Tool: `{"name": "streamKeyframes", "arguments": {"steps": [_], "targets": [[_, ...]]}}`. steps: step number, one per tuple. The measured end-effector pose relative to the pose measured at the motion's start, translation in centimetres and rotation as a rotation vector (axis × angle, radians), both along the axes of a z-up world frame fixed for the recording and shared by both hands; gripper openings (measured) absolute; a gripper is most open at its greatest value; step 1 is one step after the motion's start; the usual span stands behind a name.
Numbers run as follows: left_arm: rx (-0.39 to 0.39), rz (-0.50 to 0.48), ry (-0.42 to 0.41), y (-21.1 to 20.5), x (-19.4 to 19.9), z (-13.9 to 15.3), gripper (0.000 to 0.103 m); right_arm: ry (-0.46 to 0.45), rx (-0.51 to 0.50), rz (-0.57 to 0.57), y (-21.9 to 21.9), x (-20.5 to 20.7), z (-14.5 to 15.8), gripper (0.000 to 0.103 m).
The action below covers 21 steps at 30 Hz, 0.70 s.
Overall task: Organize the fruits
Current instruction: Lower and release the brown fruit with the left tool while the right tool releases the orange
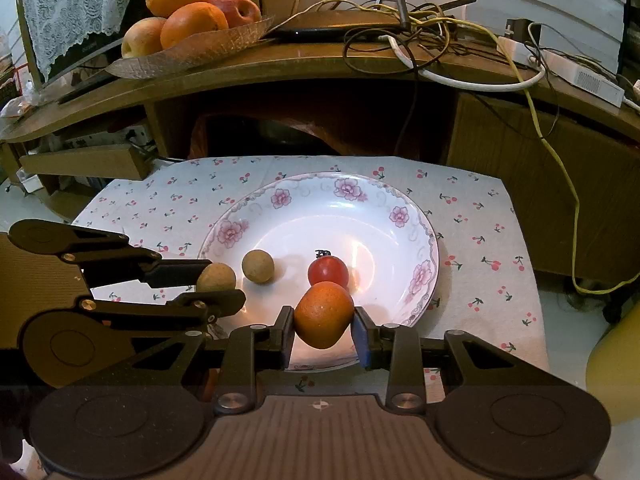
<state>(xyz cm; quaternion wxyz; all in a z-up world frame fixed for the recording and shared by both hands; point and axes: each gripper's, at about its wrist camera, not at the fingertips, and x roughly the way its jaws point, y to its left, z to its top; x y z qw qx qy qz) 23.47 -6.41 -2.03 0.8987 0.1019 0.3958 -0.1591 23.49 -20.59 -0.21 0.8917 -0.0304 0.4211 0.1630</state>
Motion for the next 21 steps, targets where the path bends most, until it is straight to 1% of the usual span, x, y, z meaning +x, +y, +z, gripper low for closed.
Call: {"name": "streamKeyframes", "arguments": {"steps": [15, 21], "targets": [[0.004, 0.016, -0.004, 0.05, -0.04, 0.12, 0.033, -0.006, 0.001, -0.011, 0.0, 0.1, -0.05, 0.036], [-0.001, 0.024, -0.006, 0.26, 0.02, 0.25, 0.036, -0.011, 0.002, -0.015, -0.06, 0.14, 0.04, 0.037]]}}
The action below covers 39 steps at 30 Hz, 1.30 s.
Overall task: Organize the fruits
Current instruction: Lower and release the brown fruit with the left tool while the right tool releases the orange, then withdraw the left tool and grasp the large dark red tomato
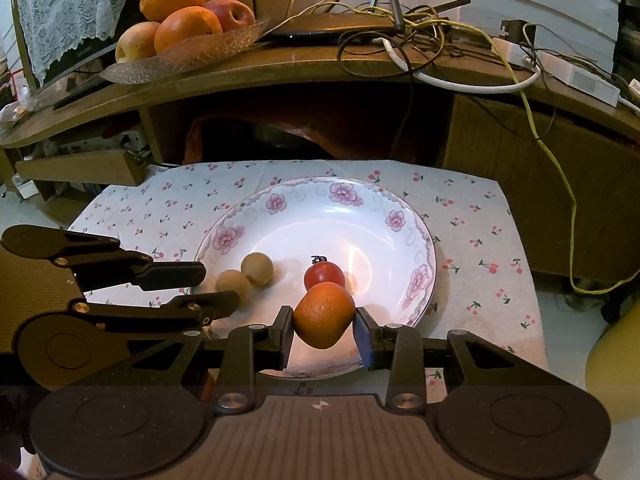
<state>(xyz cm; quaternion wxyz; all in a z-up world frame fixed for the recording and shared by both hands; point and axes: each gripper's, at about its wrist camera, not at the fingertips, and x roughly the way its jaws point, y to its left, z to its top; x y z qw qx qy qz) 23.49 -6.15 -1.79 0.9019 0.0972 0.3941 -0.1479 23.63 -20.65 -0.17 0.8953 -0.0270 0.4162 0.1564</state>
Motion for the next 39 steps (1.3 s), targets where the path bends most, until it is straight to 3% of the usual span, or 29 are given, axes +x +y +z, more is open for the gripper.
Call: {"name": "streamKeyframes", "arguments": {"steps": [39], "targets": [[0.003, -0.008, -0.054, 1.2, -2.0, 2.0, 0.042, -0.059, 0.002, 0.017, 0.2, -1.1, 1.3, 0.047]]}}
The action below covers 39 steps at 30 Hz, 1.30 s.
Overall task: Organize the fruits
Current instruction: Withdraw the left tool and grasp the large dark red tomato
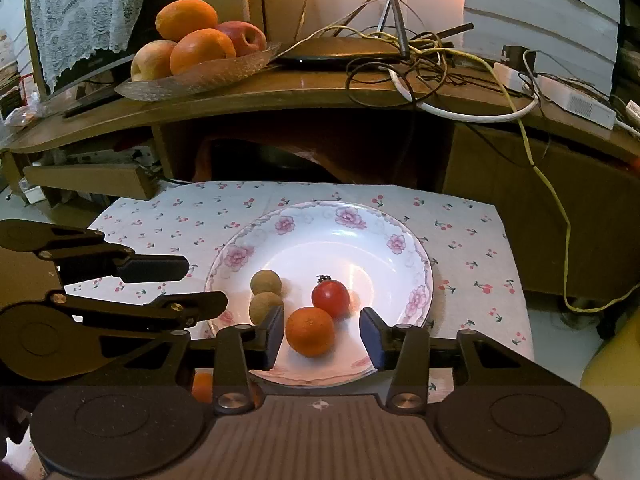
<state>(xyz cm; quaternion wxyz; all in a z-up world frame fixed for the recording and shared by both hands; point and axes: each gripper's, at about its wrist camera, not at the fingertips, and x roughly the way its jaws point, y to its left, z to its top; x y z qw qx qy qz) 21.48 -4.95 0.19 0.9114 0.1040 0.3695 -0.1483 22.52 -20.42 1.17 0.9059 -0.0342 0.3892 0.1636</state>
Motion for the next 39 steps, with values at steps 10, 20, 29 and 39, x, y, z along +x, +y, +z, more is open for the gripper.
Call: {"name": "streamKeyframes", "arguments": {"steps": [10, 20, 29, 39], "targets": [[0.012, -0.007, -0.006, 0.9, -1.0, 0.4, 0.043, -0.014, -0.013, 0.039, 1.0, -0.9, 0.3, 0.048], [0.03, -0.047, 0.001, 3.5, -4.2, 0.5, 0.05, 0.004, -0.031, 0.103, 1.9, -2.5, 0.0, 0.048], [0.059, -0.054, 0.06, 7.2, -6.9, -1.6, 0.05, 0.068, -0.036, 0.207, 2.0, -5.6, -0.9, 0.048], [0.04, 0.015, 0.069, 9.2, -5.8, -3.0, 0.05, 0.097, -0.026, 0.238, 2.1, -5.9, -1.5, 0.049]]}}
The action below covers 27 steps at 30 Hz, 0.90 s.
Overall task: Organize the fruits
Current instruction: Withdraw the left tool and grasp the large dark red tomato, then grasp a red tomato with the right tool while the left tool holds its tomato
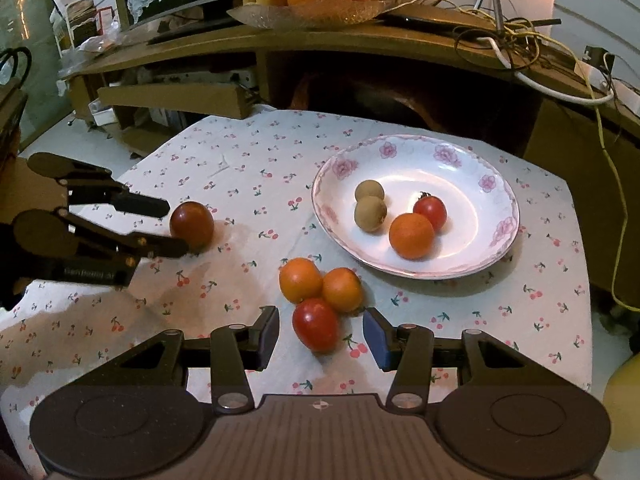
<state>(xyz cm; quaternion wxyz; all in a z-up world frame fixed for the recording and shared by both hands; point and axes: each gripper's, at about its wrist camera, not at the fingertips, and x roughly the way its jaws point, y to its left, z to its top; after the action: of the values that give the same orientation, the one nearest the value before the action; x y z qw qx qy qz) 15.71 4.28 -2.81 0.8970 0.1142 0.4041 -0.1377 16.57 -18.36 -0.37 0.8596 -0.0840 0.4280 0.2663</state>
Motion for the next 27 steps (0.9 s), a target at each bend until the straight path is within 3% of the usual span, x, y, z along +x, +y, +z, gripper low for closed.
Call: {"name": "streamKeyframes", "arguments": {"steps": [19, 27], "targets": [[-0.068, 0.079, 0.065, 0.4, 2.6, -2.2, 0.054, 0.067, -0.019, -0.005, 1.1, 1.3, -2.5, 0.049], [-0.053, 0.089, 0.087, -0.3, 2.4, -1.8, 0.045, 0.077, -0.03, -0.021, 1.3, 1.8, -2.4, 0.03]]}}
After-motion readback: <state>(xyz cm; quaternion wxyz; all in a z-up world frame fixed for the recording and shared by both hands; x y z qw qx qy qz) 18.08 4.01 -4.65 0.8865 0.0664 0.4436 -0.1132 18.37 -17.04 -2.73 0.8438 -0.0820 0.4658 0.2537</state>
